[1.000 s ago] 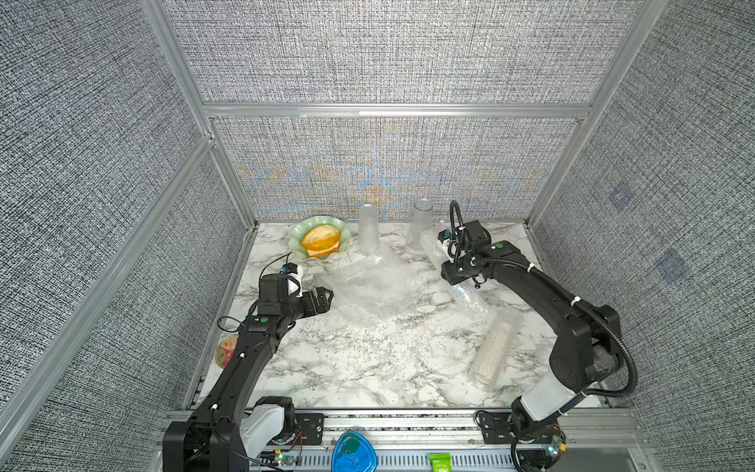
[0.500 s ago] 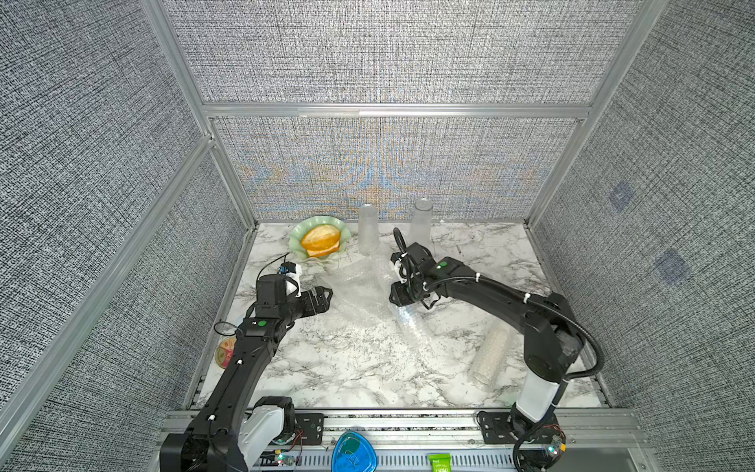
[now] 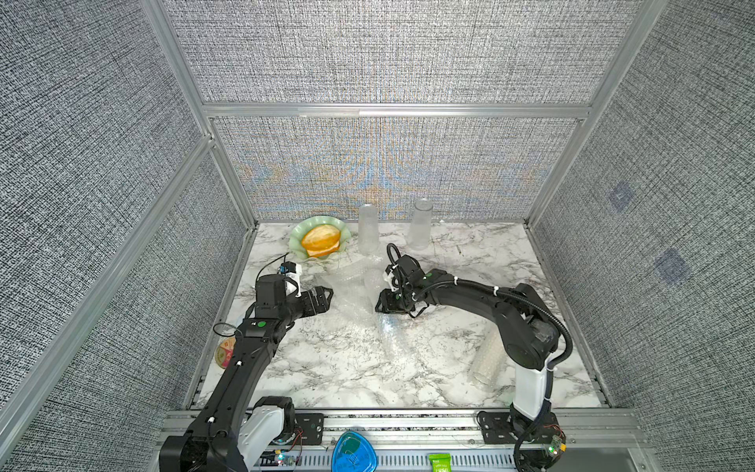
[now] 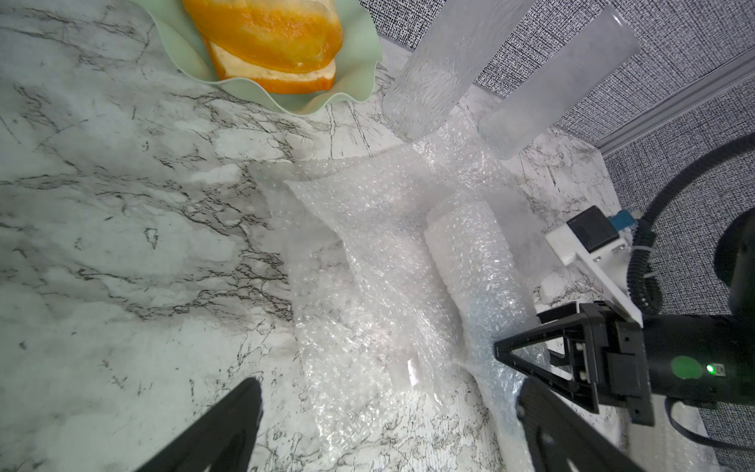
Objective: Unwrap the vase from the bubble wrap
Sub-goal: Place the bubble wrap at the center of the board.
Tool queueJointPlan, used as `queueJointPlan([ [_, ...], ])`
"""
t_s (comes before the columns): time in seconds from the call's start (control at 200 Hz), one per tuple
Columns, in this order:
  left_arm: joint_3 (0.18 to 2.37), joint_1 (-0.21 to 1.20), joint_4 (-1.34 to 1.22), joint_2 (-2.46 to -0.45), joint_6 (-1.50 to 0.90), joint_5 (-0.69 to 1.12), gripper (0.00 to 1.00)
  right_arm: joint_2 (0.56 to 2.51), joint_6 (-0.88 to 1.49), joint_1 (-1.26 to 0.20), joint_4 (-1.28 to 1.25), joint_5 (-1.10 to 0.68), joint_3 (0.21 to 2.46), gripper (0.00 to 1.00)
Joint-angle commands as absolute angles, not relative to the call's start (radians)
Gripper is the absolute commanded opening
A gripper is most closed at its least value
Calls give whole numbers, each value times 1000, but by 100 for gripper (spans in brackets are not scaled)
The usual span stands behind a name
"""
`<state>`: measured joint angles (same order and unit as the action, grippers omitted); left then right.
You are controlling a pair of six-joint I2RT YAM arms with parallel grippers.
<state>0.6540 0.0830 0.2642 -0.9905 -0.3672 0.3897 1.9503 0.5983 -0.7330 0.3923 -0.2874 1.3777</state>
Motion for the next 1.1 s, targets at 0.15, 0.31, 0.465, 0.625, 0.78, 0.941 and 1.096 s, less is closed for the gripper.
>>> queueJointPlan([
  [0.15, 657, 83, 263, -1006, -359, 403, 99, 1919, 521, -730, 510, -110, 1447, 70],
  [0.31, 656, 83, 264, -1006, -360, 399, 99, 1862, 468, -734, 571, -1, 1463, 69],
  [0.465, 656, 84, 262, -1016, -359, 402, 99, 1793, 460, -735, 552, 26, 1402, 69],
  [0.625, 654, 83, 256, -1023, -359, 425, 99, 1702, 474, -726, 460, 18, 1281, 68],
  [0.78, 643, 106, 232, -1000, -372, 422, 98, 1595, 492, -690, 281, -78, 1112, 68],
  [0.941, 669, 196, 277, -988, -411, 322, 97, 1515, 494, -648, 172, -143, 998, 68],
  [1.096, 715, 336, 332, -981, -545, 169, 91, 1419, 565, -543, 55, -216, 837, 68],
])
